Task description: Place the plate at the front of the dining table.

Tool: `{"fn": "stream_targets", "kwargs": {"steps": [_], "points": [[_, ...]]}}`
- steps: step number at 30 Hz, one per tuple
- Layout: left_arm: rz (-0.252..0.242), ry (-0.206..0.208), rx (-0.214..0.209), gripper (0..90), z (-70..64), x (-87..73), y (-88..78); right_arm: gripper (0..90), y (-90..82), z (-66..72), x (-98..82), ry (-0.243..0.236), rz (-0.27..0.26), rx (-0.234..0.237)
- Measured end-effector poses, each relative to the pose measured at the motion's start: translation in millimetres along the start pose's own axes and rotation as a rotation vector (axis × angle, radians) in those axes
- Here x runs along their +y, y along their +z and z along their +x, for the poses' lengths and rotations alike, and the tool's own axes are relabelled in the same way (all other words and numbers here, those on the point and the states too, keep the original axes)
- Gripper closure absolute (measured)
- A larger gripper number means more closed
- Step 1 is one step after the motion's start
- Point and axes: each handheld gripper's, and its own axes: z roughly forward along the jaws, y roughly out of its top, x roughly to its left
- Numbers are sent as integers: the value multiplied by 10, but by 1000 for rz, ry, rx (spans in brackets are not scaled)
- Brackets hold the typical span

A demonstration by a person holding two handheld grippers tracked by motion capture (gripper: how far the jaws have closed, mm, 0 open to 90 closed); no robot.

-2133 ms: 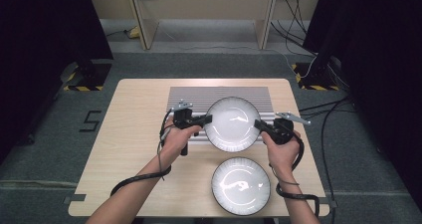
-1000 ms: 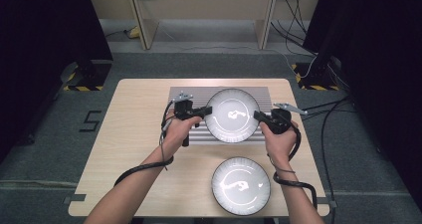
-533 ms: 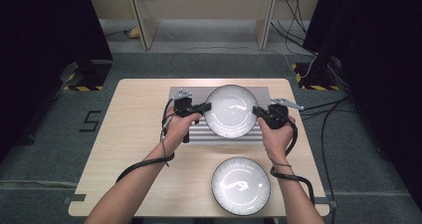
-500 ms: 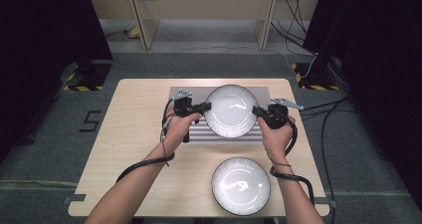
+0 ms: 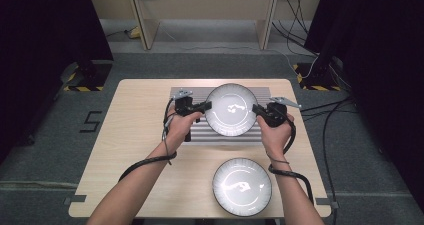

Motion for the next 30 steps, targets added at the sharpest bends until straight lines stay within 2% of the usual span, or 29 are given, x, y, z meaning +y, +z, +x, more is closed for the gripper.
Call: {"fn": "stream_targets", "kwargs": {"steps": [10,30], "points": [[5,-13,1,840,65,-9,61,832,87,-13,12,11,15,-13],[15,-32,47,833,273,66,111,833,350,58,81,14,33,-19]]}}
